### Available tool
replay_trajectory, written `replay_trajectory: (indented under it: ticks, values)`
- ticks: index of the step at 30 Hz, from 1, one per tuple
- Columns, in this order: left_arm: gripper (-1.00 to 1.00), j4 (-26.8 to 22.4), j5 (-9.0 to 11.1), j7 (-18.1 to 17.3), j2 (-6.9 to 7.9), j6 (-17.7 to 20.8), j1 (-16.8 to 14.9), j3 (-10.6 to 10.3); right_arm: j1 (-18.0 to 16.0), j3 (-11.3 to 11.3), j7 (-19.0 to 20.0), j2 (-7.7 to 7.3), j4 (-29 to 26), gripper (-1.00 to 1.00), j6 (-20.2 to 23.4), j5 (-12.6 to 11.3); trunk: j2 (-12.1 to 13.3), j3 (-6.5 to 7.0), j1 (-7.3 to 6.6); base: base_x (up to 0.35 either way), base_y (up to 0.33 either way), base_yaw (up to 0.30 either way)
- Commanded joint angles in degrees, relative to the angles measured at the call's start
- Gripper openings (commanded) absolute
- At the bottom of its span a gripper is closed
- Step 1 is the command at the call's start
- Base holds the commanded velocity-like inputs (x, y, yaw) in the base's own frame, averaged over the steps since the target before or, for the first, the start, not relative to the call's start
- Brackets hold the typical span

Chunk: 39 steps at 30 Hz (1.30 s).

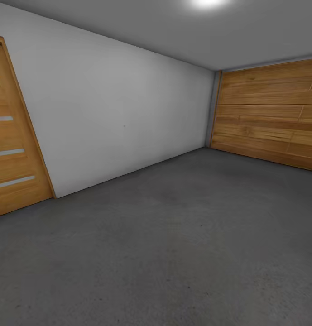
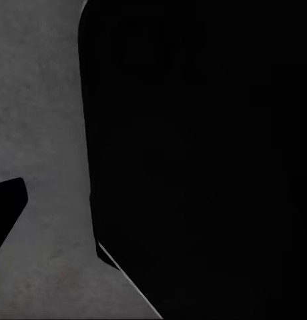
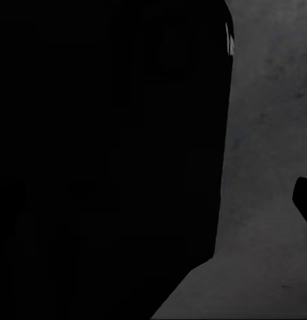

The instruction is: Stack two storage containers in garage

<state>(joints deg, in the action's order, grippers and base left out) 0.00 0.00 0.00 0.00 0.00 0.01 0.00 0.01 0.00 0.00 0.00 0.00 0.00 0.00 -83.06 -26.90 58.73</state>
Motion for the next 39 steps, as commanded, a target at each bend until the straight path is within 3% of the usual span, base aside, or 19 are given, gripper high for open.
replay_trajectory:
  ticks: [1, 4, 13, 39]
  values:
    - [1.00, -0.3, 0.3, 0.0, 0.33, -0.3, -0.2, 0.3, -0.1, 0.0, 0.0, -0.33, 0.3, 1.00, -0.3, -0.1, 0.0, -0.03, 0.00, 0.000, 0.000, 0.000]
    - [1.00, -1.3, 0.6, 0.0, 0.85, -1.1, -0.1, 0.2, -0.1, 0.2, 0.0, -0.39, 0.2, 1.00, -1.3, 0.2, 0.0, -0.03, 0.00, 0.000, 0.000, 0.000]
    - [1.00, -1.7, 0.1, 0.0, 0.27, -1.9, -0.1, 0.0, -0.1, 0.4, 0.1, 0.00, -0.2, 1.00, -2.7, 0.5, 0.0, -0.03, 0.00, 0.000, 0.000, 0.001]
    - [1.00, -1.7, 0.0, 0.0, 0.26, -2.4, -0.1, -0.1, -0.1, 0.3, 0.1, 0.00, -0.2, 1.00, -4.8, 0.5, 0.0, -0.03, 0.00, 0.000, 0.000, 0.267]
